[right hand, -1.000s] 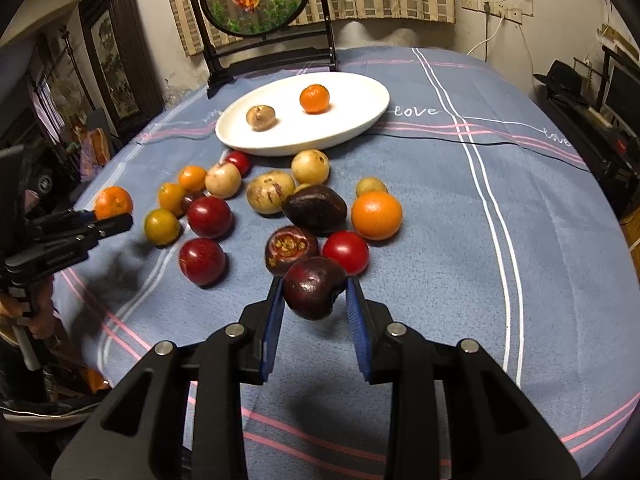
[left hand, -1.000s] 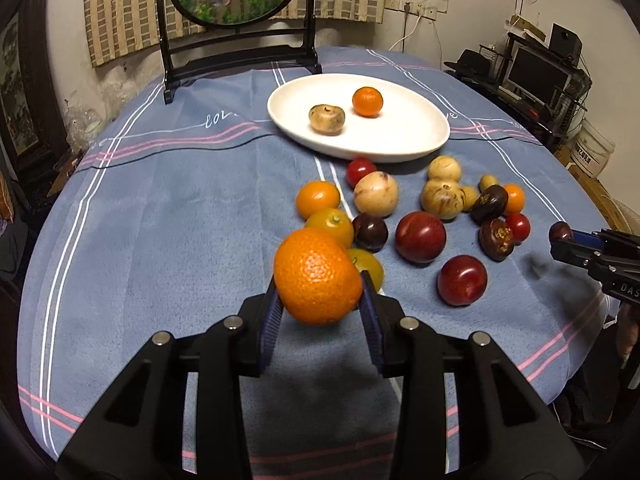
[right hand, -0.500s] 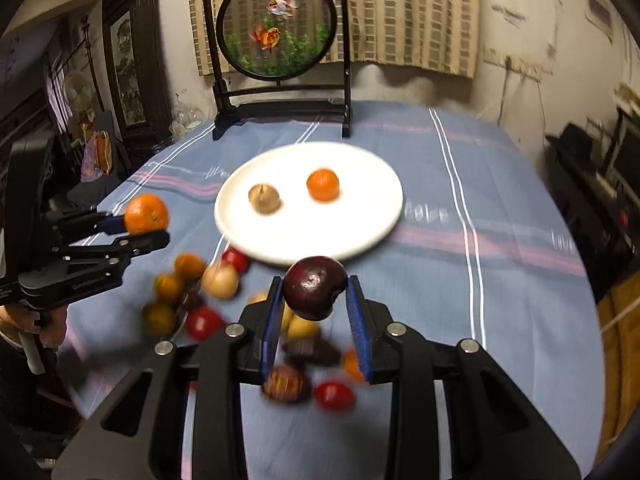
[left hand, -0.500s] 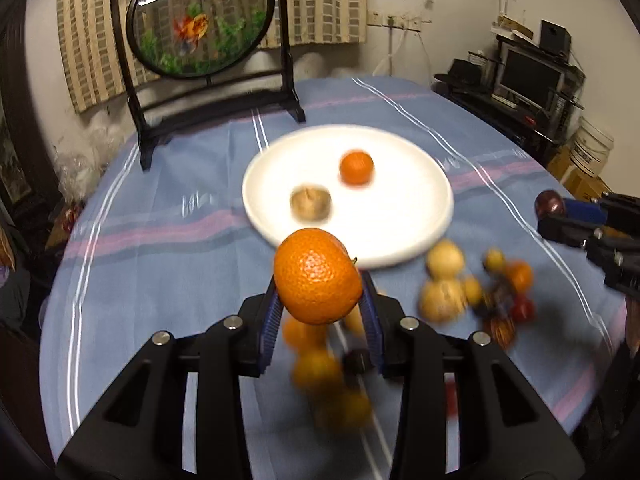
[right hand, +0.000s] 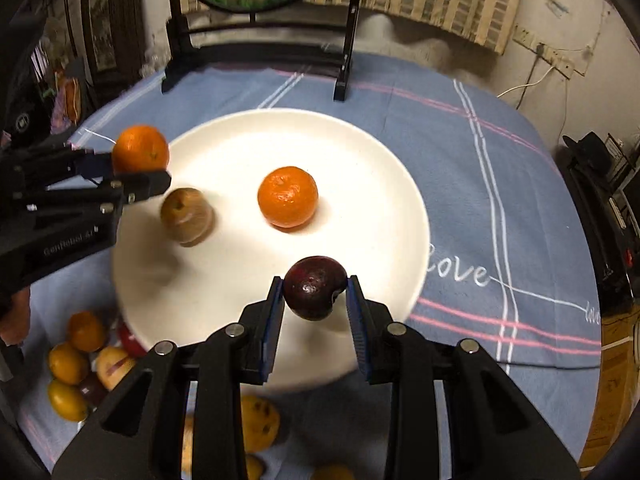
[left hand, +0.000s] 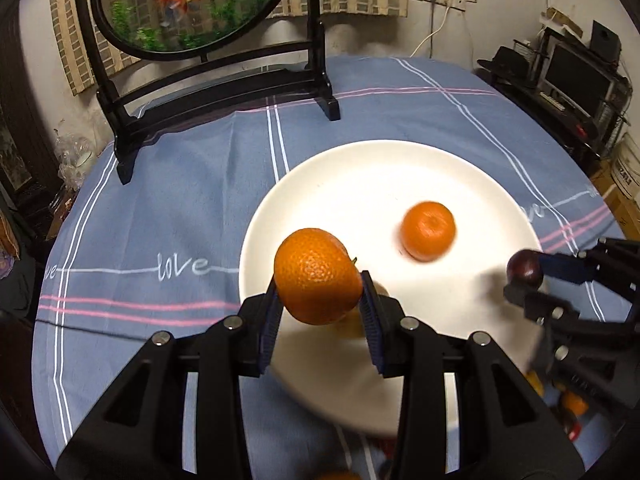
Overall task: Organize fruits
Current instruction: 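Carry the plum and mandarin onto the white plate and open both tools, then lift both tools away from the plate back toward the fruit cluster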
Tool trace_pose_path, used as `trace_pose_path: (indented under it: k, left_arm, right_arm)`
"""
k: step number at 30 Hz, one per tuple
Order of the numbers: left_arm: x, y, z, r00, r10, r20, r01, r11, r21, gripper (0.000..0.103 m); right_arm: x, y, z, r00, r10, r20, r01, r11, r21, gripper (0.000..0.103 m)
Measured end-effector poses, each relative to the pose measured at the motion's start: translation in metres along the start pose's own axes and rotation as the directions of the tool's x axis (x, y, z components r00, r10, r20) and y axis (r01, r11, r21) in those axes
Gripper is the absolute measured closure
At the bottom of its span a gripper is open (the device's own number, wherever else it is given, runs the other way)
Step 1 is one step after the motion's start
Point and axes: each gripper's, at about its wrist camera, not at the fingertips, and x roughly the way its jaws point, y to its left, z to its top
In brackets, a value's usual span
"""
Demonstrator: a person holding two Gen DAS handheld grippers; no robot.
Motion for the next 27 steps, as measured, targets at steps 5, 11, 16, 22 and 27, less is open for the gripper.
trace_pose_path:
  k: [5, 11, 16, 22, 27]
  left_arm:
    - [0.023, 0.007, 0.013, 0.999, 0.022, -0.026, -0.024, 0.998, -0.063, 0.063]
    - [0.014, 0.011, 0.016, 1.0, 0.008, 0.028, -0.005, 0.993, -0.116, 0.034]
    - [-0.011, 0.004, 0.005, 0.999, -0.02, 0.045, 0.024, 0.995, -0.094, 0.025]
    - [-0.049, -0.004, -0.017, 0.994, 0.064, 0.086, -0.05, 0.988, -0.149, 0.02]
    - [-0.086, -0.017, -0.046, 0.993, -0.024, 0.118, 0.044, 0.985, -0.167, 0.018]
  right_arm:
    - [0.022, -0.005, 0.01, 0.999, -0.02, -0.025, 0.021, 1.0, 0.012, 0.07]
    - [0.02, -0.011, 0.011, 0.999, -0.049, 0.015, 0.048, 0.999, 0.021, 0.061]
    - [-0.007, -0.024, -0.003, 0.999, 0.0, 0.051, -0.005, 0.997, 0.083, 0.061]
    - [-0.056, -0.03, -0.04, 0.989, 0.043, 0.138, -0.066, 0.985, 0.161, 0.041]
    - [-0.102, -0.022, -0.081, 0.975, 0.056, 0.217, -0.094, 0.981, 0.169, 0.038]
